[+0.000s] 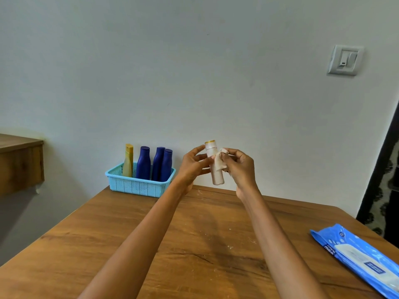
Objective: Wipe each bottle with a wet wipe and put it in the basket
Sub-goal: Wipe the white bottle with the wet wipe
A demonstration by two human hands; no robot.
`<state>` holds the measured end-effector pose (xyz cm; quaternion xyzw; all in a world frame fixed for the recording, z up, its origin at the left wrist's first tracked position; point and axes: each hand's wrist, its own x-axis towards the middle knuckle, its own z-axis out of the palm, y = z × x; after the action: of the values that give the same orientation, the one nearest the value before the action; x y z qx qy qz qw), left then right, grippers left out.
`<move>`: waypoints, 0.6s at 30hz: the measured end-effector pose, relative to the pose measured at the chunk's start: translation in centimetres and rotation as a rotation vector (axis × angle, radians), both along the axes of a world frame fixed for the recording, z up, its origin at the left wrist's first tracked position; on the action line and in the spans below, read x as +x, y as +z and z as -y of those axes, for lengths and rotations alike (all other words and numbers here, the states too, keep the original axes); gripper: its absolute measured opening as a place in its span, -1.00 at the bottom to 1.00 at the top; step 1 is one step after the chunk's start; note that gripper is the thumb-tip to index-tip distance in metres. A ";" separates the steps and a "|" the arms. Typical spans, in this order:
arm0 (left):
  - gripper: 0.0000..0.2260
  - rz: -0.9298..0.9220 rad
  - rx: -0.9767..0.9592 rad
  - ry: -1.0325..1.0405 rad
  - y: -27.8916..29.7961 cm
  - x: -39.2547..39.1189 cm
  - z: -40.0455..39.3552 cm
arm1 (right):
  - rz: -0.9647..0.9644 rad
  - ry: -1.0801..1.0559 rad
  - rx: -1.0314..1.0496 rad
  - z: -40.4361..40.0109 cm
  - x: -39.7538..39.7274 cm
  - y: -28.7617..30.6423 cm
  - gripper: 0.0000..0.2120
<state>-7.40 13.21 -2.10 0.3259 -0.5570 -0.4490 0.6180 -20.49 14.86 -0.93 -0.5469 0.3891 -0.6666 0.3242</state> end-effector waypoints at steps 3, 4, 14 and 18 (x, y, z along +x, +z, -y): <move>-0.48 0.085 -0.001 -0.081 0.3 -0.3 -0.5 | -0.013 -0.081 -0.047 0.2 -0.5 -0.2 -0.86; -0.48 0.101 -0.005 -0.087 0.4 -0.5 -0.7 | -0.020 -0.098 -0.043 0.4 -0.7 -0.3 -0.86; -0.39 0.140 -0.131 0.227 0.8 0.4 0.2 | -0.195 -0.059 0.093 0.5 -0.2 -1.9 -0.86; -0.50 0.146 -0.145 0.347 0.8 2.9 0.0 | -0.309 0.016 0.188 0.0 0.7 -2.7 -0.85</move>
<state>-4.49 13.21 -1.26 0.4034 -0.5667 -0.2696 0.6659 -19.80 14.86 -3.65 -0.6132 0.4904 -0.5327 0.3158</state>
